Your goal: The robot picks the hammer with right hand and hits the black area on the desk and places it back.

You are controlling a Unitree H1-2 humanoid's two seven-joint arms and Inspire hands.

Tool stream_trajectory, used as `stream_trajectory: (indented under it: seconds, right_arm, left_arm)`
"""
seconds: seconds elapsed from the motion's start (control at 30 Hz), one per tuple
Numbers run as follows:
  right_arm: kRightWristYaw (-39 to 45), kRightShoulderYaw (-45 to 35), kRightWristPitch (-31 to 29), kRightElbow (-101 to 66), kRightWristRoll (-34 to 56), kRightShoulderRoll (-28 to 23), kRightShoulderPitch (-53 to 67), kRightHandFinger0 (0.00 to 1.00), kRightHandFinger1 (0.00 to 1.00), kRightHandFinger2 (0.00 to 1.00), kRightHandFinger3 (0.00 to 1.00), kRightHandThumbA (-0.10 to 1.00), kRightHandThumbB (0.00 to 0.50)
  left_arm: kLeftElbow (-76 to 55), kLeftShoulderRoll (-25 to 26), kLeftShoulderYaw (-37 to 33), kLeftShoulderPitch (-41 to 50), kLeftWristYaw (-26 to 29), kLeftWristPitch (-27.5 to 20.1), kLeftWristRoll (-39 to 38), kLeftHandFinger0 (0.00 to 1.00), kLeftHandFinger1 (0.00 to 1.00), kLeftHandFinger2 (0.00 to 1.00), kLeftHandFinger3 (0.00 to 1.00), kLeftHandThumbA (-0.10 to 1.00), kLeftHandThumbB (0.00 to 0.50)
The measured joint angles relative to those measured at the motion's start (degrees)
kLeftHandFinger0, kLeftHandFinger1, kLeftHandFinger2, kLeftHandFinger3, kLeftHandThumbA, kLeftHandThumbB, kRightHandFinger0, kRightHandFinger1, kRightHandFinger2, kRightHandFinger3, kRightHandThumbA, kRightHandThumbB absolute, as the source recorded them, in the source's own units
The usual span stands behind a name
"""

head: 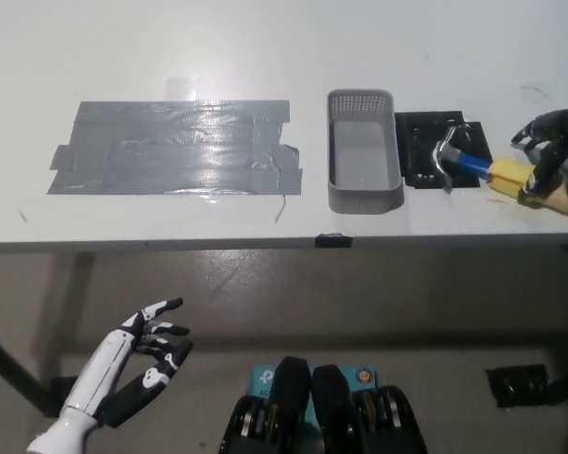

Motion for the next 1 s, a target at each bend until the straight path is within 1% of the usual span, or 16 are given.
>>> stream_trajectory:
  seconds: [0.13,0.17,0.23,0.27,0.37,0.47,0.5,0.53,0.6,0.63,0.7,0.77,0.8,0.93,0.97,1.0]
  right_arm:
    - [-4.4,-2.2,-1.1,0.0,0.2,0.0,0.6,1.00,1.00,1.00,1.00,1.00,0.383]
    - [-5.4,-3.0,-1.3,-0.1,0.4,0.0,0.6,1.00,1.00,1.00,1.00,0.97,0.381]
    - [-7.3,-5.7,-2.0,-0.5,1.1,-0.1,0.6,1.00,1.00,1.00,1.00,1.00,0.423]
    - [-8.4,-7.3,-2.3,-1.0,1.5,-0.1,0.6,1.00,1.00,1.00,1.00,1.00,0.400]
    - [-11.2,-10.9,-3.2,-1.9,2.4,-0.3,0.5,1.00,1.00,1.00,1.00,0.99,0.404]
    - [-14.7,-14.8,-4.7,-3.6,3.1,-0.4,0.5,1.00,1.00,1.00,1.00,1.00,0.439]
    - [-15.4,-15.6,-5.0,-4.1,3.2,-0.4,0.5,1.00,1.00,1.00,1.00,1.00,0.424]
    - [-16.7,-17.3,-5.5,-5.7,3.5,-0.4,0.5,1.00,1.00,1.00,1.00,1.00,0.451]
    - [-18.3,-20.0,-6.0,-9.6,3.9,-0.4,0.7,1.00,1.00,1.00,1.00,1.00,0.469]
    - [-18.9,-21.3,-6.1,-12.1,4.1,-0.4,0.8,1.00,1.00,1.00,1.00,1.00,0.469]
    - [-19.4,-23.3,-6.2,-16.7,4.3,-0.4,1.3,1.00,1.00,1.00,1.00,1.00,0.486]
    - [-19.5,-24.7,-6.2,-21.4,4.3,-0.3,2.6,1.00,1.00,1.00,1.00,1.00,0.455]
    - [-19.5,-25.3,-6.1,-23.7,4.3,-0.2,3.4,1.00,1.00,1.00,1.00,1.00,0.441]
    - [-19.5,-26.4,-5.9,-31.7,4.4,0.4,8.1,1.00,1.00,1.00,1.00,1.00,0.485]
    - [-19.5,-26.6,-5.8,-34.6,4.5,0.7,10.5,1.00,1.00,1.00,1.00,1.00,0.444]
    - [-19.5,-26.6,-5.8,-35.4,4.5,0.9,11.2,1.00,1.00,1.00,1.00,1.00,0.442]
  left_arm:
    - [0.0,0.0,0.1,0.1,0.0,0.0,0.0,0.55,0.55,0.65,0.85,0.82,0.000]
    - [0.0,0.0,0.1,0.1,0.0,0.0,0.0,0.55,0.55,0.65,0.84,0.82,0.000]
    - [0.0,0.0,0.1,0.1,0.0,0.0,0.0,0.55,0.55,0.65,0.84,0.83,0.007]
    - [0.0,0.0,0.1,0.1,0.0,0.0,0.0,0.55,0.55,0.65,0.84,0.83,0.007]
    - [0.0,0.0,0.1,0.1,0.0,0.0,0.0,0.55,0.55,0.65,0.85,0.83,0.000]
    - [0.0,0.0,0.0,0.1,0.0,0.0,0.0,0.55,0.55,0.65,0.85,0.82,0.000]
    - [0.0,0.0,0.0,0.1,0.0,0.0,0.0,0.57,0.56,0.67,0.85,0.81,0.000]
    - [0.1,0.0,0.0,0.1,0.0,0.0,0.0,0.60,0.58,0.69,0.87,0.80,0.000]
    - [0.1,0.0,0.0,0.0,0.0,0.0,0.0,0.67,0.61,0.72,0.93,0.81,0.000]
    - [0.3,0.0,-0.1,-0.1,0.0,0.0,0.0,0.76,0.69,0.78,1.00,0.85,0.012]
    - [0.5,0.0,-0.1,-0.3,0.0,0.1,0.0,0.85,0.81,0.87,1.00,0.86,0.028]
    - [0.8,-0.1,-0.2,-0.5,0.0,0.1,0.1,0.95,0.94,1.00,1.00,0.90,0.045]
    - [1.0,-0.1,-0.2,-0.6,0.0,0.1,0.1,1.00,1.00,1.00,1.00,0.94,0.067]
    - [1.5,-0.2,-0.3,-1.4,0.0,0.2,0.0,1.00,1.00,1.00,1.00,1.00,0.129]
    - [1.8,-0.3,-0.4,-1.7,0.0,0.2,0.0,1.00,1.00,1.00,1.00,1.00,0.137]
    - [1.9,-0.3,-0.4,-1.8,0.0,0.3,0.0,1.00,1.00,1.00,1.00,1.00,0.136]
